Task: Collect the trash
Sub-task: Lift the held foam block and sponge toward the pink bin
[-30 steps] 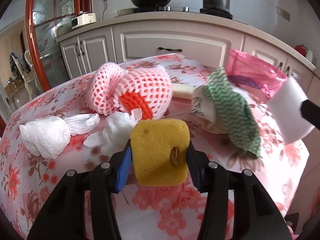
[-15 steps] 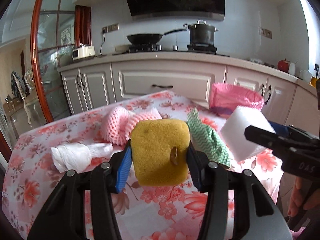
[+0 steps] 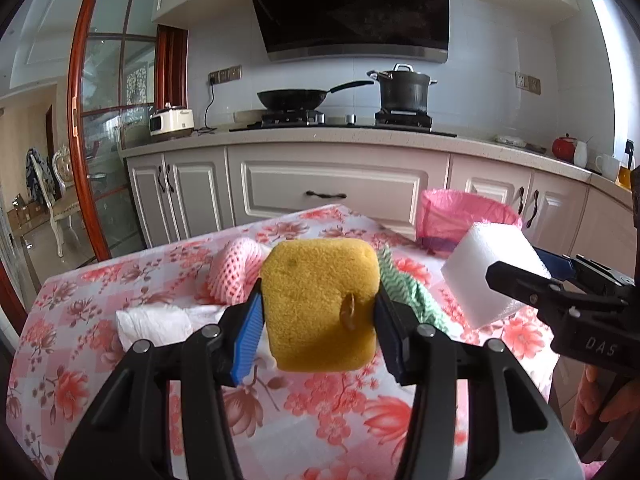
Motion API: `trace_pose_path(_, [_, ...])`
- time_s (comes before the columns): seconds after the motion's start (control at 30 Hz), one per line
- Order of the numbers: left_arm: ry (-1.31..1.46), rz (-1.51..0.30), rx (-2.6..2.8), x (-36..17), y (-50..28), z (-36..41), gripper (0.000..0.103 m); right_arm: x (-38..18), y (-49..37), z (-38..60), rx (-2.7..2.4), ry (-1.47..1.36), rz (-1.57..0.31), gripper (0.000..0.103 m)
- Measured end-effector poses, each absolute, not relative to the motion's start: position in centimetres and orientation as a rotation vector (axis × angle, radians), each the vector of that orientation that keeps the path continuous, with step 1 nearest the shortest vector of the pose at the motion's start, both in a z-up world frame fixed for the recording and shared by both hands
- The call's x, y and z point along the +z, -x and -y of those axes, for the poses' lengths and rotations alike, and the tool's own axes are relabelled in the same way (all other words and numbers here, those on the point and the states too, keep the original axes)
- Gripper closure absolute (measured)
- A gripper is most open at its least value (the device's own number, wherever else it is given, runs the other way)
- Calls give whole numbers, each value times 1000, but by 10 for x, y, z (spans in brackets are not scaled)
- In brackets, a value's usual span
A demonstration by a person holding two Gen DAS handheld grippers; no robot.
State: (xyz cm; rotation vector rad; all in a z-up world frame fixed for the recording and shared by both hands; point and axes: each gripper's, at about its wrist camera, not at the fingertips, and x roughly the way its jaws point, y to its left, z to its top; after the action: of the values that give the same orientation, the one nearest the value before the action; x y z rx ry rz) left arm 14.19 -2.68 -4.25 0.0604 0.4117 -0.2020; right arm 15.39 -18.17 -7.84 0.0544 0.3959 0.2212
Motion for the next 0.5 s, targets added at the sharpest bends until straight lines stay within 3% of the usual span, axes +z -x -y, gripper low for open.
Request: trace_pose_path(0.5, [-90,-330,-329,-19,-185,89,53,-55,-172,241,72,-47,-306,37])
